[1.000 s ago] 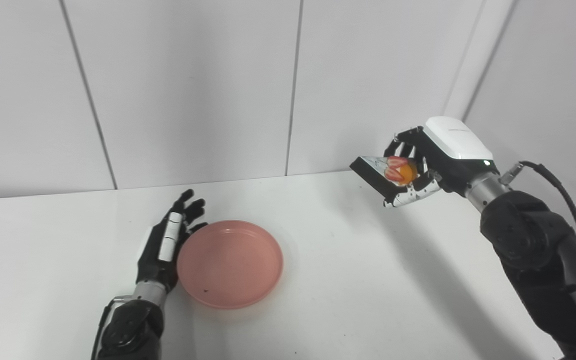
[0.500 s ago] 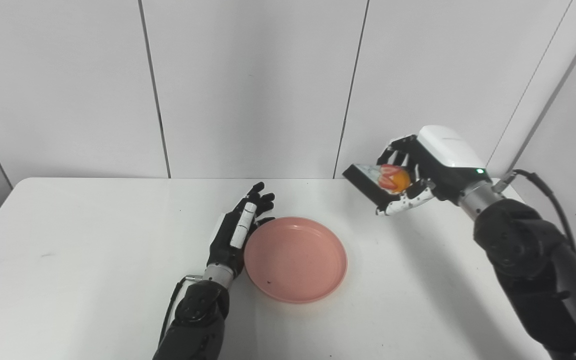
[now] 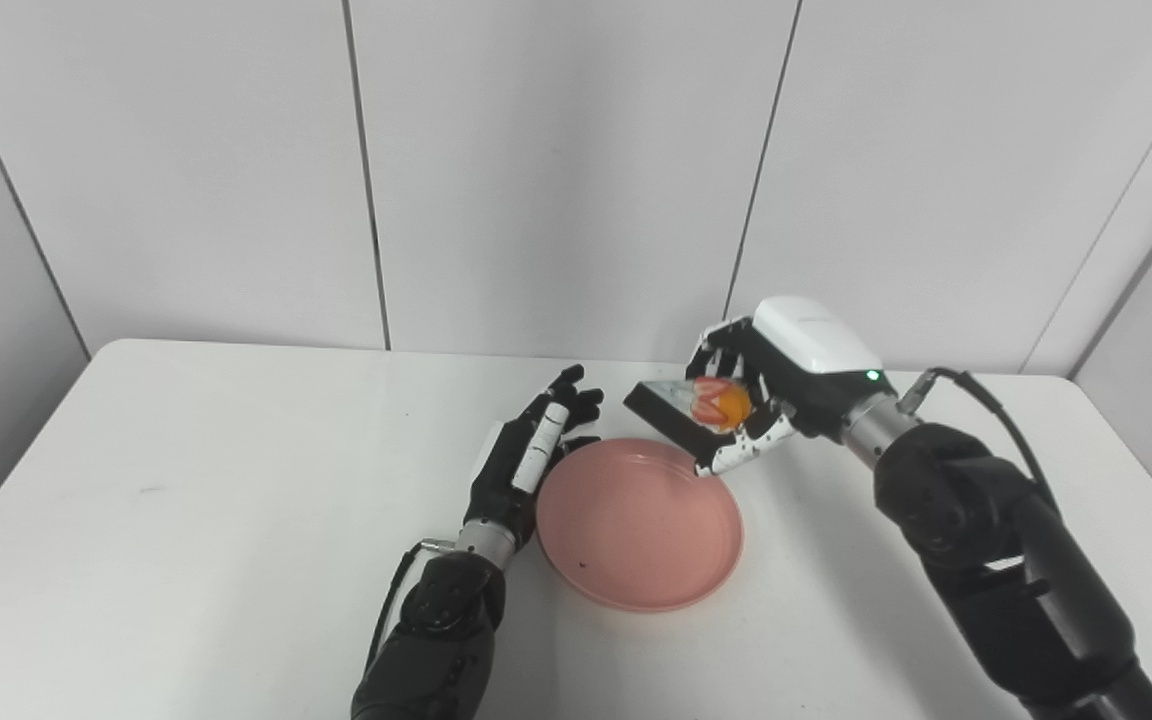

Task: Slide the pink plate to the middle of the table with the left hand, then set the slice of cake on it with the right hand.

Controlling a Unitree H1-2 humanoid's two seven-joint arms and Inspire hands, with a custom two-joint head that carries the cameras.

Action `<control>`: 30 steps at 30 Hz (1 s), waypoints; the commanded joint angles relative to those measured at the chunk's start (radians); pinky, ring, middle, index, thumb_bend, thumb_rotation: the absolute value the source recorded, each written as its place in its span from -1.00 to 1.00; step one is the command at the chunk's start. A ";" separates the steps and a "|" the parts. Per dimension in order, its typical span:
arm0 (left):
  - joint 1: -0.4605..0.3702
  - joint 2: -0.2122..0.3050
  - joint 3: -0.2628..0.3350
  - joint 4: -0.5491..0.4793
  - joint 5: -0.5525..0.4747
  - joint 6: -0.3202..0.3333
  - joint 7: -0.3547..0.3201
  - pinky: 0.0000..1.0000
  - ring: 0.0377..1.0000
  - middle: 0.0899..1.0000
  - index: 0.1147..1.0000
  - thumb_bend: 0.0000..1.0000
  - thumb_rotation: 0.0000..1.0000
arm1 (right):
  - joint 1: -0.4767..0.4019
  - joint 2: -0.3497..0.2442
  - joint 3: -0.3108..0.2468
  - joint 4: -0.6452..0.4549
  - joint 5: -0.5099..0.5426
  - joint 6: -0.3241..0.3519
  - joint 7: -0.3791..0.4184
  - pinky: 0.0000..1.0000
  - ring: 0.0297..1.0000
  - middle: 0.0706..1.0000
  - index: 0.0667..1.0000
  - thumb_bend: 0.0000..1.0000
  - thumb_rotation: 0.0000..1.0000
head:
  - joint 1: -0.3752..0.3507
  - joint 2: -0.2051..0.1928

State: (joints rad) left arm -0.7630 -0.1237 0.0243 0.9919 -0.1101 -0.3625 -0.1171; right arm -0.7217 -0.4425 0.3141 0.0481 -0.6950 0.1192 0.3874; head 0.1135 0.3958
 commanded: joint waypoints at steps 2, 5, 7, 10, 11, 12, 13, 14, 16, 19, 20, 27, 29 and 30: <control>0.075 -0.025 -0.001 0.061 0.001 0.011 0.004 0.45 0.68 0.60 0.70 0.54 0.74 | -0.057 0.017 0.017 0.004 -0.014 -0.035 -0.018 -0.55 -0.45 -0.31 -0.10 0.05 -0.73 | -0.001 0.002; 0.076 -0.027 0.000 0.058 -0.002 0.014 0.002 0.46 0.69 0.60 0.70 0.54 0.73 | -0.066 0.043 0.039 0.013 -0.020 -0.021 0.000 -0.54 -0.43 -0.17 -0.10 0.06 -0.94 | -0.001 0.003; 0.075 -0.028 0.000 0.058 -0.002 0.014 0.002 0.46 0.69 0.60 0.68 0.54 0.72 | -0.070 0.055 0.050 0.020 -0.021 -0.021 0.004 -0.53 -0.42 -0.14 -0.10 0.07 -0.99 | 0.001 0.005; 0.072 -0.028 -0.001 0.061 0.000 0.013 0.005 0.46 0.67 0.59 0.68 0.53 0.73 | -0.078 0.071 0.070 0.034 -0.032 -0.017 0.017 -0.52 -0.41 -0.13 -0.10 0.07 -1.00 | -0.001 0.006; 0.071 -0.028 -0.001 0.062 0.001 0.012 0.006 0.46 0.67 0.59 0.68 0.53 0.73 | -0.080 0.075 0.074 0.040 -0.034 -0.017 0.020 -0.52 -0.41 -0.13 -0.10 0.07 -1.00 | -0.001 0.006; 0.071 -0.028 -0.001 0.062 0.000 0.012 0.005 0.45 0.67 0.58 0.68 0.54 0.73 | -0.082 0.079 0.078 0.048 -0.034 -0.020 0.020 -0.53 -0.42 -0.13 -0.10 0.07 -1.00 | -0.002 0.008; 0.071 -0.028 -0.001 0.062 0.000 0.013 0.004 0.46 0.67 0.59 0.68 0.54 0.73 | -0.082 0.082 0.080 0.056 -0.033 -0.023 0.020 -0.54 -0.43 -0.13 -0.10 0.07 -1.00 | -0.002 0.008; 0.070 -0.028 -0.001 0.061 -0.001 0.014 0.003 0.47 0.68 0.59 0.69 0.55 0.73 | -0.082 0.085 0.082 0.061 -0.031 -0.024 0.022 -0.55 -0.44 -0.13 -0.10 0.07 -1.00 | -0.005 0.009; 0.070 -0.028 -0.001 0.059 -0.001 0.016 0.002 0.47 0.68 0.59 0.69 0.55 0.74 | -0.081 0.088 0.086 0.065 -0.033 -0.019 0.029 -0.54 -0.44 -0.13 -0.10 0.07 -1.00 | -0.006 0.009; 0.071 -0.027 0.000 0.058 -0.003 0.017 -0.001 0.48 0.69 0.60 0.69 0.55 0.74 | -0.076 0.089 0.098 0.078 -0.036 -0.020 0.041 -0.51 -0.40 -0.13 -0.10 0.07 -1.00 | -0.008 0.011; 0.072 -0.027 0.000 0.058 -0.003 0.016 -0.003 0.48 0.69 0.60 0.69 0.55 0.74 | -0.075 0.090 0.102 0.082 -0.037 -0.023 0.042 -0.49 -0.39 -0.13 -0.10 0.07 -1.00 | -0.008 0.011; 0.081 -0.024 -0.006 0.045 0.003 0.016 -0.001 0.45 0.67 0.59 0.69 0.57 0.76 | -0.070 0.091 0.135 0.115 -0.070 -0.013 0.048 -0.42 -0.30 -0.12 -0.09 0.06 -1.00 | -0.014 0.018; 0.081 -0.024 -0.005 0.044 0.001 0.018 -0.001 0.45 0.67 0.59 0.69 0.55 0.76 | -0.070 0.091 0.136 0.125 -0.071 -0.016 0.046 -0.45 -0.34 -0.12 -0.09 0.06 -1.00 | -0.016 0.017; 0.081 -0.024 -0.005 0.044 0.001 0.018 -0.001 0.45 0.67 0.59 0.69 0.56 0.76 | -0.070 0.091 0.136 0.130 -0.071 -0.018 0.046 -0.47 -0.36 -0.12 -0.09 0.06 -1.00 | -0.016 0.017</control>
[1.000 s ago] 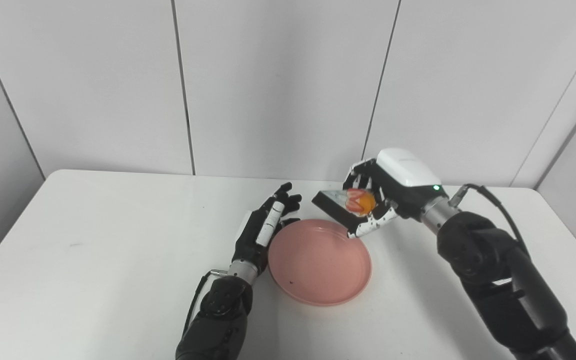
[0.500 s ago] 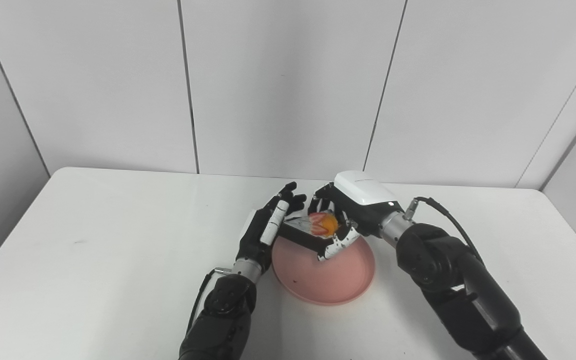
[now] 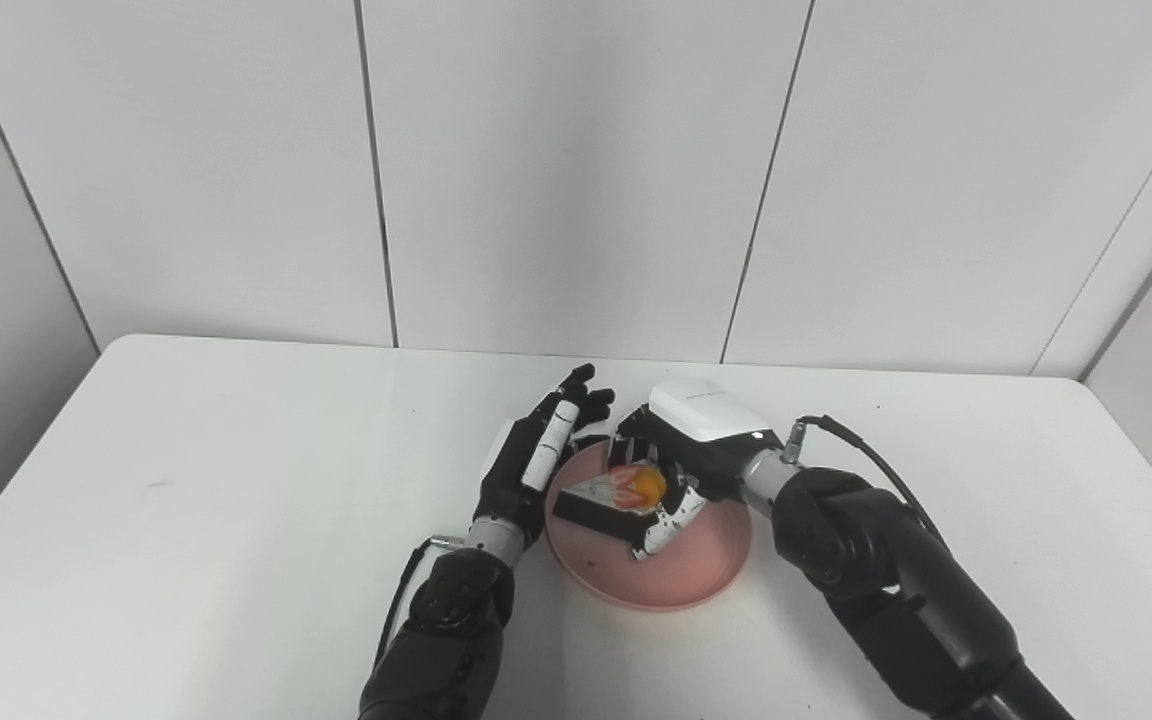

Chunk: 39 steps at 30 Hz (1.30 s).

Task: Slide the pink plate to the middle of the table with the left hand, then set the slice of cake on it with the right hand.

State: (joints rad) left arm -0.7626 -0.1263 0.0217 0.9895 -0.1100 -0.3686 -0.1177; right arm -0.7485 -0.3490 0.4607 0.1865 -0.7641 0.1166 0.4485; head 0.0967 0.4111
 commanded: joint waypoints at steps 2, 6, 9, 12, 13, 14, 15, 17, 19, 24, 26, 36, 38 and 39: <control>0.077 -0.020 -0.004 0.054 0.002 0.017 -0.004 0.45 0.67 0.59 0.70 0.58 0.76 | -0.044 -0.006 -0.008 -0.002 -0.006 -0.015 -0.010 -0.51 -0.38 -0.12 -0.09 0.07 -1.00 | 0.002 0.000; 0.078 -0.018 -0.005 0.054 0.002 0.017 -0.007 0.44 0.66 0.59 0.70 0.55 0.76 | -0.040 -0.015 0.000 0.000 -0.020 -0.020 -0.002 -0.49 -0.35 -0.12 -0.09 0.07 -1.00 | -0.003 -0.002; 0.083 -0.016 -0.008 0.047 0.003 0.017 -0.012 0.44 0.66 0.60 0.70 0.52 0.78 | -0.032 -0.019 -0.001 -0.009 -0.026 -0.016 -0.004 -0.51 -0.38 -0.12 -0.09 0.07 -1.00 | -0.003 0.000; 0.090 -0.015 -0.011 0.037 0.004 0.020 -0.015 0.41 0.65 0.60 0.70 0.50 0.77 | -0.024 -0.022 -0.008 -0.017 -0.026 -0.005 -0.002 -0.51 -0.37 -0.12 -0.09 0.07 -1.00 | -0.004 0.003; 0.091 -0.015 -0.011 0.035 0.004 0.022 -0.016 0.41 0.65 0.60 0.70 0.49 0.77 | -0.021 -0.023 -0.012 -0.020 -0.023 -0.003 -0.002 -0.50 -0.37 -0.12 -0.09 0.07 -1.00 | -0.004 0.003; 0.092 -0.015 -0.012 0.032 0.004 0.024 -0.016 0.41 0.65 0.60 0.70 0.48 0.77 | -0.020 -0.024 -0.015 -0.021 -0.021 0.000 0.000 -0.51 -0.38 -0.12 -0.09 0.07 -1.00 | -0.006 0.004; 0.093 -0.015 -0.012 0.031 0.004 0.026 -0.015 0.40 0.65 0.60 0.70 0.47 0.77 | -0.019 -0.025 -0.018 -0.022 -0.019 0.002 0.000 -0.51 -0.37 -0.12 -0.09 0.07 -1.00 | -0.006 0.004; 0.094 -0.015 -0.012 0.031 0.004 0.028 -0.015 0.40 0.64 0.59 0.69 0.45 0.76 | -0.015 -0.027 -0.022 -0.020 -0.020 0.003 -0.002 -0.52 -0.39 -0.13 -0.09 0.07 -1.00 | -0.006 0.004; 0.094 -0.014 -0.013 0.031 0.006 0.031 -0.015 0.40 0.64 0.59 0.69 0.46 0.76 | -0.011 -0.028 -0.024 -0.021 -0.023 0.002 -0.006 -0.53 -0.39 -0.12 -0.09 0.07 -1.00 | -0.011 0.004; 0.094 -0.012 -0.014 0.031 0.004 0.031 -0.018 0.40 0.63 0.59 0.70 0.45 0.76 | -0.001 -0.035 -0.019 -0.025 -0.038 -0.010 -0.020 -0.24 -0.04 0.10 -0.07 0.05 -0.78 | -0.014 0.004; 0.095 -0.012 -0.013 0.029 0.002 0.034 -0.020 0.40 0.63 0.59 0.70 0.45 0.76 | 0.002 -0.039 -0.018 -0.025 -0.043 -0.014 -0.020 -0.16 0.06 0.21 -0.08 0.05 -0.73 | -0.018 0.004; 0.104 -0.010 -0.013 0.005 0.000 0.050 -0.025 0.42 0.64 0.60 0.70 0.44 0.76 | 0.024 -0.059 -0.017 -0.053 -0.054 -0.002 0.018 0.44 0.72 0.72 0.52 1.00 -0.61 | -0.018 0.006; 0.106 -0.009 -0.013 0.003 0.000 0.050 -0.027 0.43 0.65 0.61 0.71 0.45 0.76 | 0.033 -0.059 -0.032 -0.068 -0.040 0.004 0.019 0.51 0.75 0.74 0.57 1.00 -0.53 | -0.018 0.007; 0.106 -0.008 -0.012 0.002 -0.001 0.052 -0.029 0.43 0.65 0.61 0.71 0.45 0.76 | 0.040 -0.059 -0.045 -0.084 -0.028 0.009 0.017 0.52 0.75 0.74 0.58 1.00 -0.52 | -0.019 0.008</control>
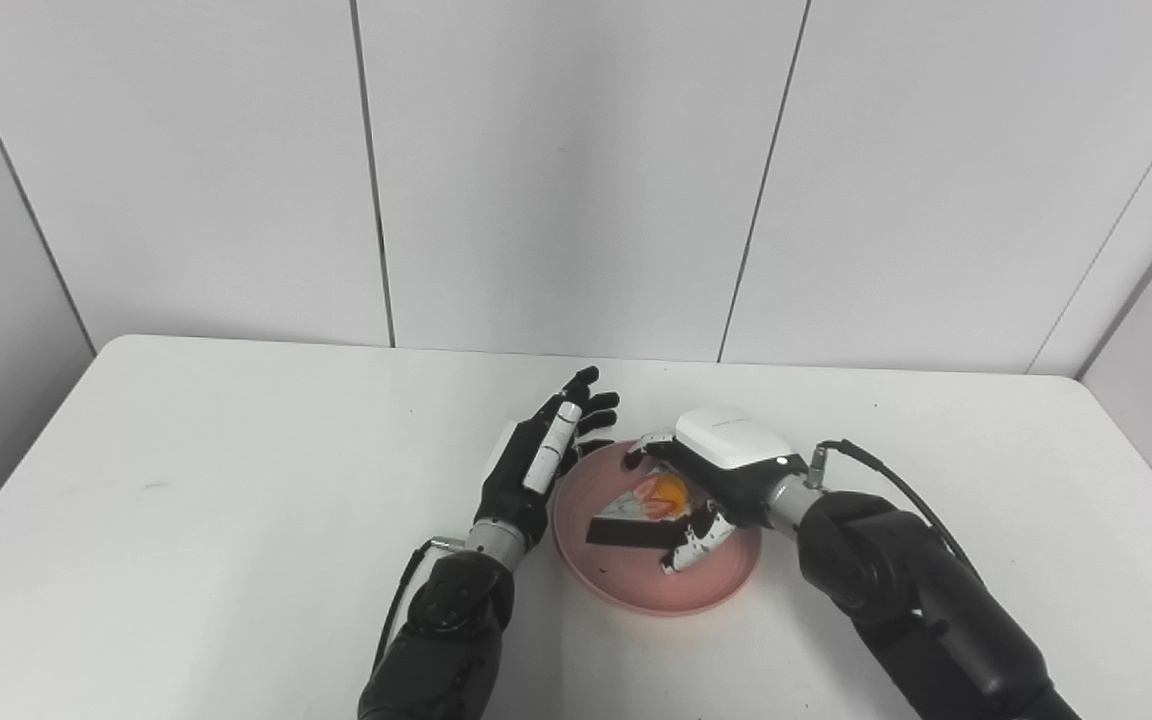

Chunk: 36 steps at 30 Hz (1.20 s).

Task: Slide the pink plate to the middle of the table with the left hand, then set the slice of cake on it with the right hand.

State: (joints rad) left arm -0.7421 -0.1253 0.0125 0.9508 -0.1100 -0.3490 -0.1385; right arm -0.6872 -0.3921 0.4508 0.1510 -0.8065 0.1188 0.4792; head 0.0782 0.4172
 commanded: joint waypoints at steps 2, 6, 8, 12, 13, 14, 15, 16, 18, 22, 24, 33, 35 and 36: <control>0.087 -0.008 -0.003 0.037 -0.002 0.035 -0.012 0.43 0.65 0.60 0.71 0.47 0.77 | -0.010 -0.015 -0.054 -0.070 0.027 0.007 -0.023 0.52 0.74 0.73 0.58 1.00 -0.50 | -0.004 0.002; 0.088 -0.006 -0.005 0.035 0.004 0.040 -0.005 0.41 0.63 0.58 0.71 0.48 0.76 | 0.033 -0.014 -0.116 -0.121 0.062 -0.039 -0.107 0.40 0.62 0.64 0.58 0.89 -0.38 | -0.003 0.003; 0.090 -0.006 -0.005 0.031 0.003 0.042 -0.006 0.41 0.64 0.58 0.70 0.48 0.76 | 0.051 -0.013 -0.142 -0.133 0.079 -0.064 -0.151 0.30 0.53 0.59 0.59 0.73 -0.29 | -0.002 0.003; 0.095 -0.004 -0.002 0.017 -0.003 0.052 -0.011 0.43 0.65 0.58 0.69 0.48 0.76 | 0.098 0.015 -0.232 -0.155 0.200 -0.116 -0.236 0.18 0.46 0.56 0.59 0.61 -0.20 | 0.000 0.005; 0.098 -0.004 -0.002 0.012 -0.001 0.052 -0.008 0.43 0.65 0.58 0.70 0.48 0.76 | 0.110 0.030 -0.262 -0.143 0.237 -0.148 -0.279 0.15 0.42 0.54 0.55 0.61 -0.17 | 0.002 0.006; 0.100 -0.003 -0.003 0.008 0.001 0.052 -0.006 0.43 0.64 0.58 0.70 0.48 0.75 | 0.118 0.041 -0.282 -0.134 0.264 -0.173 -0.309 0.15 0.41 0.53 0.55 0.61 -0.16 | 0.003 0.006; 0.103 -0.001 -0.006 0.003 0.009 0.047 0.001 0.43 0.64 0.58 0.70 0.48 0.75 | 0.127 0.060 -0.311 -0.109 0.300 -0.216 -0.356 0.14 0.40 0.53 0.54 0.61 -0.15 | 0.006 0.008; 0.105 0.000 -0.009 0.000 0.014 0.044 0.006 0.41 0.64 0.58 0.70 0.48 0.75 | 0.132 0.073 -0.329 -0.091 0.324 -0.246 -0.387 0.10 0.34 0.47 0.50 0.58 -0.13 | 0.006 0.008; 0.114 0.003 -0.012 -0.015 0.027 0.040 0.021 0.40 0.64 0.58 0.70 0.47 0.75 | 0.141 0.097 -0.359 -0.061 0.361 -0.284 -0.433 0.08 0.31 0.44 0.48 0.55 -0.08 | 0.014 0.010; 0.140 0.003 -0.011 -0.070 0.056 0.030 0.070 0.45 0.72 0.68 0.78 0.39 0.70 | 0.158 0.158 -0.429 0.056 0.541 -0.399 -0.472 0.16 0.36 0.47 0.59 0.44 0.55 | 0.022 0.015; 0.149 0.001 -0.006 -0.089 0.058 0.028 0.090 0.49 0.74 0.70 0.79 0.37 0.69 | 0.164 0.191 -0.462 0.113 0.634 -0.425 -0.468 0.20 0.37 0.49 0.65 0.42 0.72 | 0.026 0.017; 0.186 0.014 0.000 -0.158 0.048 0.054 0.119 0.63 0.78 0.73 0.88 0.36 0.71 | 0.191 0.298 -0.575 0.304 0.941 -0.296 -0.416 0.38 0.50 0.59 0.69 0.55 0.99 | 0.045 0.027; 0.190 0.019 0.002 -0.167 0.044 0.067 0.114 0.64 0.79 0.73 0.88 0.40 0.72 | 0.197 0.305 -0.574 0.329 0.963 -0.282 -0.400 0.45 0.55 0.63 0.69 0.55 1.00 | 0.062 0.032; 0.190 0.021 0.002 -0.168 0.042 0.071 0.111 0.64 0.80 0.73 0.87 0.42 0.72 | 0.198 0.306 -0.571 0.347 0.969 -0.282 -0.392 0.49 0.57 0.65 0.70 0.57 1.00 | 0.066 0.033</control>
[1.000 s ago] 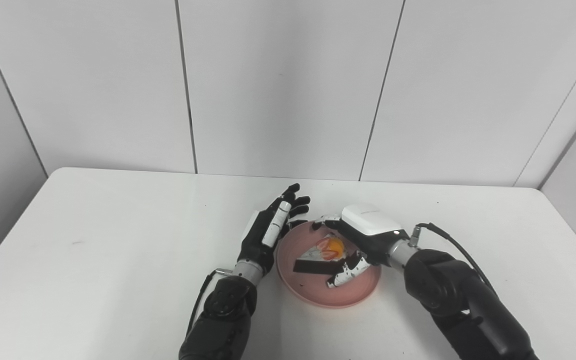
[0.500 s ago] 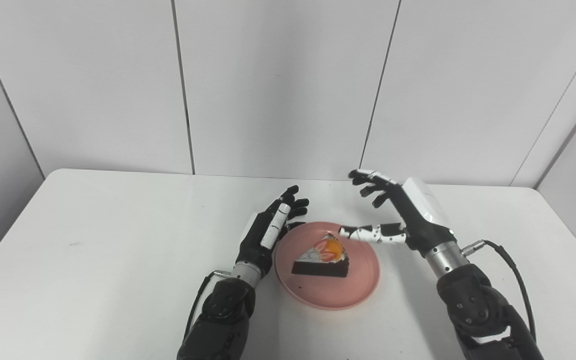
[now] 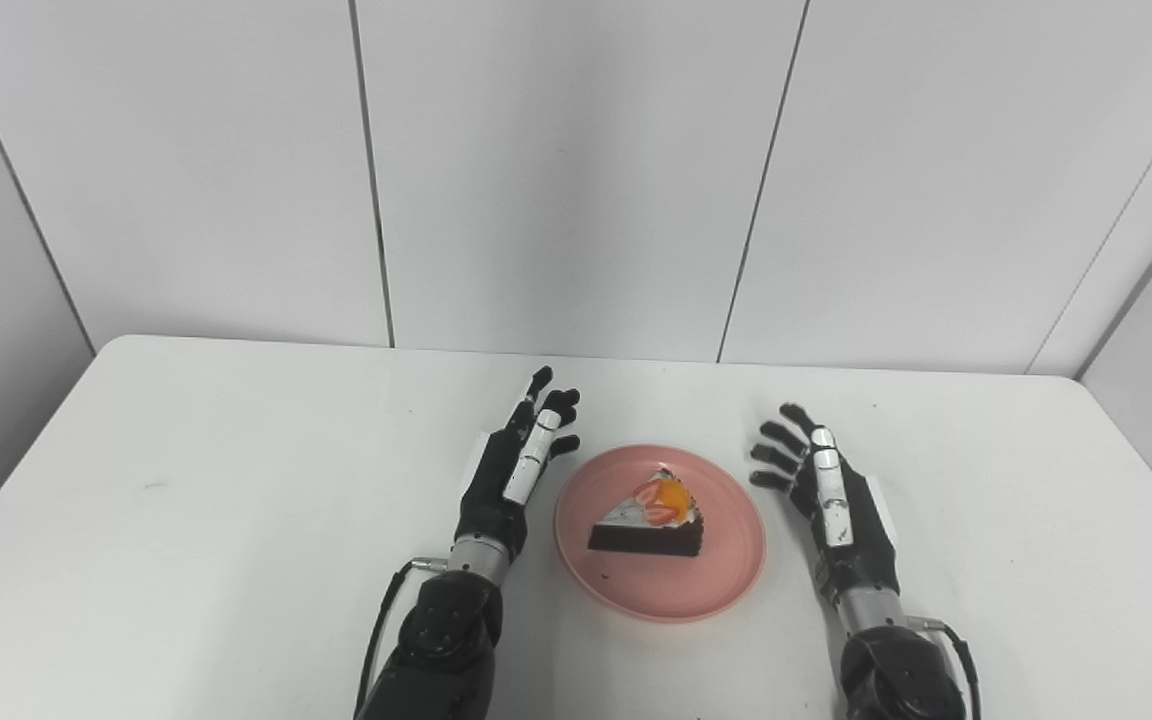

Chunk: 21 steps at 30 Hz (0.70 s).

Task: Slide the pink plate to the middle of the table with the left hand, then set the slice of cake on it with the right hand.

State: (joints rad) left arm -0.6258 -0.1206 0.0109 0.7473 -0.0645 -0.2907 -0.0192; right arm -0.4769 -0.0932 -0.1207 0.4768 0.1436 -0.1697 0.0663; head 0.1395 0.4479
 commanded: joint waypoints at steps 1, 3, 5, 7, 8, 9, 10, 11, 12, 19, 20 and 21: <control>0.074 0.018 0.005 0.036 -0.005 0.014 -0.011 0.64 0.80 0.73 0.86 0.44 0.72 | -0.012 0.007 0.003 0.033 0.021 0.004 0.025 0.52 0.59 0.68 0.72 0.61 1.00 | 0.005 0.002; 0.076 0.022 0.005 0.033 -0.006 0.017 -0.014 0.64 0.80 0.73 0.86 0.45 0.73 | -0.013 0.009 0.010 0.066 0.030 -0.006 0.039 0.58 0.64 0.73 0.75 0.64 1.00 | 0.001 0.004; 0.078 0.029 0.001 0.027 0.000 0.017 -0.015 0.63 0.79 0.72 0.86 0.45 0.76 | -0.014 0.016 0.013 0.085 0.036 -0.008 0.046 0.68 0.73 0.79 0.78 0.68 1.00 | -0.008 0.005; 0.082 0.033 -0.004 0.015 0.005 0.023 -0.016 0.62 0.77 0.71 0.86 0.44 0.77 | -0.013 0.020 0.020 0.093 0.027 -0.009 0.039 0.71 0.77 0.81 0.78 0.70 1.00 | -0.017 0.008; 0.084 0.034 -0.005 0.009 0.005 0.027 -0.016 0.62 0.77 0.71 0.86 0.44 0.78 | -0.012 0.021 0.024 0.096 0.022 -0.010 0.036 0.71 0.77 0.81 0.79 0.70 1.00 | -0.018 0.009; 0.085 0.035 -0.005 0.006 0.005 0.028 -0.016 0.62 0.77 0.71 0.86 0.45 0.78 | -0.011 0.022 0.026 0.097 0.020 -0.009 0.035 0.72 0.77 0.82 0.79 0.71 1.00 | -0.020 0.011; 0.086 0.034 -0.005 0.003 0.003 0.030 -0.015 0.60 0.76 0.70 0.85 0.47 0.77 | -0.010 0.022 0.027 0.098 0.021 -0.008 0.036 0.74 0.77 0.82 0.78 0.70 1.00 | -0.020 0.011; 0.086 0.033 -0.004 0.001 0.002 0.032 -0.013 0.60 0.76 0.70 0.85 0.49 0.76 | -0.010 0.022 0.029 0.098 0.022 -0.007 0.039 0.76 0.78 0.82 0.78 0.69 1.00 | -0.018 0.013; 0.086 0.033 -0.004 -0.001 0.002 0.034 -0.012 0.60 0.76 0.70 0.84 0.49 0.75 | -0.009 0.022 0.029 0.097 0.023 -0.006 0.040 0.77 0.78 0.82 0.78 0.68 1.00 | -0.018 0.013; 0.087 0.024 -0.003 0.004 0.010 0.016 0.008 0.60 0.75 0.69 0.83 0.42 0.71 | 0.000 0.012 0.050 0.082 -0.006 -0.010 0.036 0.91 0.86 0.83 0.78 0.73 1.00 | -0.019 0.015; 0.088 0.023 -0.004 0.004 0.015 0.012 0.016 0.60 0.74 0.69 0.83 0.40 0.70 | 0.001 0.012 0.051 0.081 -0.009 -0.014 0.036 0.95 0.89 0.84 0.78 0.74 1.00 | -0.019 0.015; 0.089 0.022 -0.004 0.004 0.021 0.006 0.026 0.60 0.74 0.69 0.83 0.38 0.70 | 0.002 0.013 0.053 0.079 -0.011 -0.018 0.037 0.98 0.91 0.85 0.78 0.74 1.00 | -0.025 0.016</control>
State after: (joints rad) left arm -0.6058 -0.1069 0.0067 0.7118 -0.0626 -0.2710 -0.0111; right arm -0.5028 -0.0947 -0.0854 0.5385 0.1369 -0.1726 0.0872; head 0.1197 0.4617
